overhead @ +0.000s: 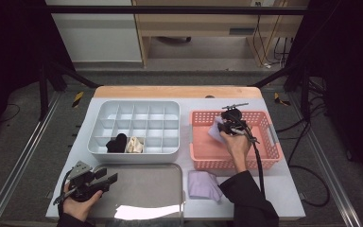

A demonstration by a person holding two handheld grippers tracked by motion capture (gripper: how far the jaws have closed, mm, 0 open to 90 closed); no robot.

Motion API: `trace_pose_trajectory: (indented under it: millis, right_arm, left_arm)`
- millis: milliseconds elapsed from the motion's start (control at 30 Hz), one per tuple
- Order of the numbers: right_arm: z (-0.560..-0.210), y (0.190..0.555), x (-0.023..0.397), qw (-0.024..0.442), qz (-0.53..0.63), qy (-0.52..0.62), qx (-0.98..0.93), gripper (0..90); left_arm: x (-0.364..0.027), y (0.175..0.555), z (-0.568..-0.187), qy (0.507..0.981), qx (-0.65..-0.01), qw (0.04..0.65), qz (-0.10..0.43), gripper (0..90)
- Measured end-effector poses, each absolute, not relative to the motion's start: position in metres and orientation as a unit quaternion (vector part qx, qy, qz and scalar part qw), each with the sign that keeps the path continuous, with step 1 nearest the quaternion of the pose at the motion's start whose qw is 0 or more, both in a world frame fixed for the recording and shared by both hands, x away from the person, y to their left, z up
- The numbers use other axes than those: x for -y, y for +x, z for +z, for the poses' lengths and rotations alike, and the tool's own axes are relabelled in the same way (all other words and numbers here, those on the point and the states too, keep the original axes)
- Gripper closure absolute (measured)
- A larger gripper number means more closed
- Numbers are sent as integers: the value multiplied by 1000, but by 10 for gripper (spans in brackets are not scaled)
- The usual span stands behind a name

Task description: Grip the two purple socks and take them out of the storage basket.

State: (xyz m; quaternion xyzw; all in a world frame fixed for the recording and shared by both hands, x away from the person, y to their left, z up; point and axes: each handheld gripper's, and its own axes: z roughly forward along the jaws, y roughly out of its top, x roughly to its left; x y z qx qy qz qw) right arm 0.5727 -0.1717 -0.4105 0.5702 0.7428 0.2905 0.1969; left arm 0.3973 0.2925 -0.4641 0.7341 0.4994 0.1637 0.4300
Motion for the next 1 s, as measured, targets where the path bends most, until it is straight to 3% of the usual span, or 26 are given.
trace_pose_trajectory:
  millis: [600,1000]
  right_arm:
    - [-360,506,167,235,413,490,-731,785]
    - [-341,462,162,234,465,445,-729,785]
  left_arm:
    - [-292,396,-463,732,-500,434,163,433]
    - [-291,396,-463,731,-500,435,162,433]
